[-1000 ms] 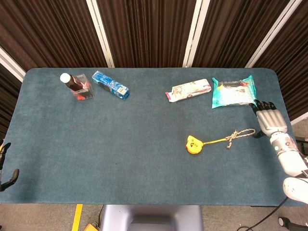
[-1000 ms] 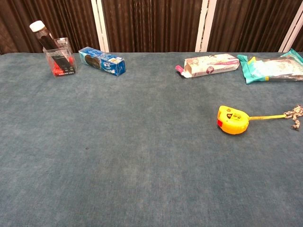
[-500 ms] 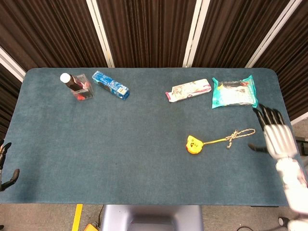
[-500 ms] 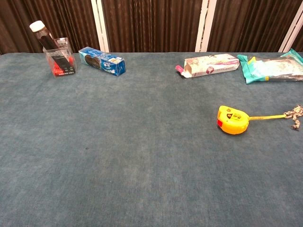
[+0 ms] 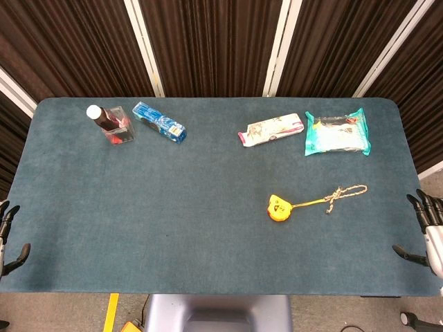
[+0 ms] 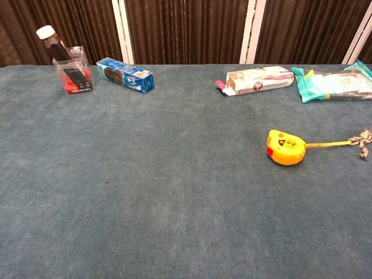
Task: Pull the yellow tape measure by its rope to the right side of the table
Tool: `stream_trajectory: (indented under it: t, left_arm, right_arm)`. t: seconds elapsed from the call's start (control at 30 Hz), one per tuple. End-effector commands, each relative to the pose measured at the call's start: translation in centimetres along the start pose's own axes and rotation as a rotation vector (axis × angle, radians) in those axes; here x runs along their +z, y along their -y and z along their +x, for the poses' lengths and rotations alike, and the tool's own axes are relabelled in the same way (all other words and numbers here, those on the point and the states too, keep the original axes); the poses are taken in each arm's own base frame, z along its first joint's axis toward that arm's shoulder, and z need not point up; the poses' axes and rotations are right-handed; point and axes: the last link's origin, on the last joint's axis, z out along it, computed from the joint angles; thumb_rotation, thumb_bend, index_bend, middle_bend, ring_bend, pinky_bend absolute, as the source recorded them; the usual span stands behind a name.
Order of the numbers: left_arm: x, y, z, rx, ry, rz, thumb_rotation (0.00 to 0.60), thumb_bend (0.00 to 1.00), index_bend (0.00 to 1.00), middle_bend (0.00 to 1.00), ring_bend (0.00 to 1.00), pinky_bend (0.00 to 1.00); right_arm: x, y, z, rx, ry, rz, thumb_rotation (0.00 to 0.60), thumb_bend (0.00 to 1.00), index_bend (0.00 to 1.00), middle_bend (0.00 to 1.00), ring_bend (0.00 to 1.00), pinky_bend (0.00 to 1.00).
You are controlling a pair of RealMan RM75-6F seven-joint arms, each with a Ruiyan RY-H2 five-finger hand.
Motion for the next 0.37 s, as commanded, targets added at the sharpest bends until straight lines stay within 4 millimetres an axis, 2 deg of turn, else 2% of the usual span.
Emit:
stream_trajectory:
  t: [0.03, 0.37]
  left_arm:
    - [0.0, -0.01, -0.05, 0.004, 0.005, -0.006, 0.6, 0.37, 0.08, 0.0, 0.0, 0.11]
    - [0.09, -0.2, -0.36, 0.007, 0.03, -0.017, 0.6, 0.37, 0.08, 0.0, 0.0, 0.11]
  right_arm:
    - [0.01, -0.16, -0.12, -0.003, 0.016, -0.003, 0.6, 0.13, 0.07, 0.01, 0.0, 0.0]
    - [0.1, -0.18, -0.08, -0.036, 0.035, -0.002, 0.6, 0.13, 0.09, 0.01, 0.0, 0.0]
